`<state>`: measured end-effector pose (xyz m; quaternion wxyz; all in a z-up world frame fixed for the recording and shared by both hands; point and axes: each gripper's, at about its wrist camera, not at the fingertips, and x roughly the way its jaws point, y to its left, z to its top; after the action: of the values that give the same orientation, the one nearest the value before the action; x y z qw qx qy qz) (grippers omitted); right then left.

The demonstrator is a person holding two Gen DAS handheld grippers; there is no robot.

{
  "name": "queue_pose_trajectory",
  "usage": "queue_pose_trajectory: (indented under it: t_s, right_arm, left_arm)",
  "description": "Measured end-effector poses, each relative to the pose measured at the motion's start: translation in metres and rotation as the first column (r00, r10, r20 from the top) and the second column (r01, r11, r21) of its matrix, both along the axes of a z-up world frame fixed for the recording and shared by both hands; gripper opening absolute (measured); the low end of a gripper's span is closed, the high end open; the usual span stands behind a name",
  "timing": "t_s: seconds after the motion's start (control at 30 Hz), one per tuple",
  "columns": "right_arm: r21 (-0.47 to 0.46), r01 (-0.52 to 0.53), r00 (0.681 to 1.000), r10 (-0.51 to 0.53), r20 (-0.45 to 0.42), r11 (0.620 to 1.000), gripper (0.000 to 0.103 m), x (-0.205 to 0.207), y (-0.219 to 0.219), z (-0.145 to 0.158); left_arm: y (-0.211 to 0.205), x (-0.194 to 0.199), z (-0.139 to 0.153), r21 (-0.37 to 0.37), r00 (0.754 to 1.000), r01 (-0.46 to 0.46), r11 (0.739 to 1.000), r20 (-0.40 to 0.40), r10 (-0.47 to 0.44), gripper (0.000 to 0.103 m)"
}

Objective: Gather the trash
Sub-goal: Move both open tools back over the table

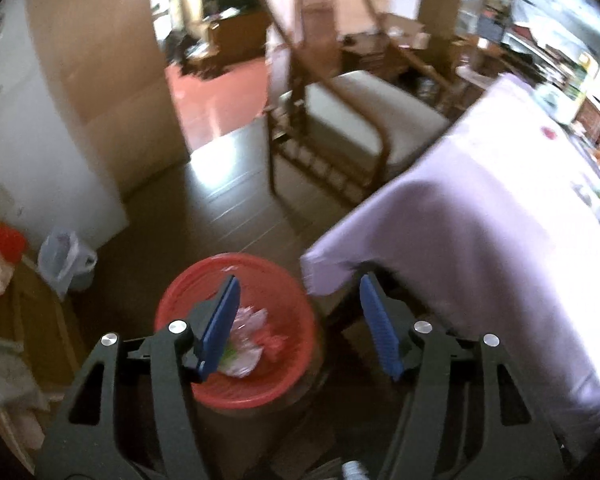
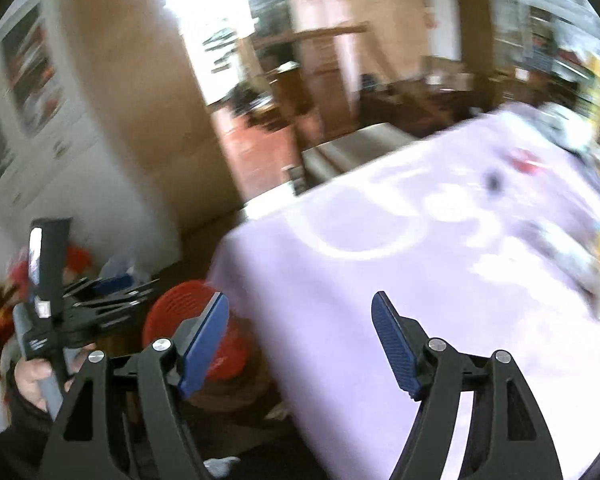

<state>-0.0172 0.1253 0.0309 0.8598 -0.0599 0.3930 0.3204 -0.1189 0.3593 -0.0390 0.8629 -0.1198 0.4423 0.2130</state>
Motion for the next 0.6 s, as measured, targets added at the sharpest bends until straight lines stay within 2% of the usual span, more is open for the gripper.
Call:
queue_pose_trajectory:
  t_s: [0.1, 0.27, 0.43, 0.6]
  right_arm:
    - [0.020, 0.110, 0.994, -0.110, 0.011, 0.994, 0.073, 0.012, -0.053, 0.006]
    - [0.019, 0.295, 0.955, -0.295, 0.014, 0.955, 0.073, 0.033, -0.142, 0.005]
    - [0.015, 0.440, 0.898, -0.440, -0.026, 0.898, 0.074, 0.058, -0.214, -0.005]
    - [0.013, 0.531, 0.844, -0.528, -0.087, 0.847, 0.074, 0.079, -0.260, -0.021]
  left_arm:
    - [-0.036, 0.021, 0.012, 0.016, 0.997, 0.079, 0.997, 0.017, -0.079, 0.062]
    - [-0.092, 0.062, 0.020, 0.028, 0.979, 0.201, 0.979, 0.027, -0.202, 0.062]
    - [-0.152, 0.111, 0.022, 0.031, 0.945, 0.326, 0.945, 0.019, -0.326, 0.062]
    - [-0.204, 0.154, 0.024, 0.014, 0.904, 0.427, 0.904, 0.011, -0.428, 0.062]
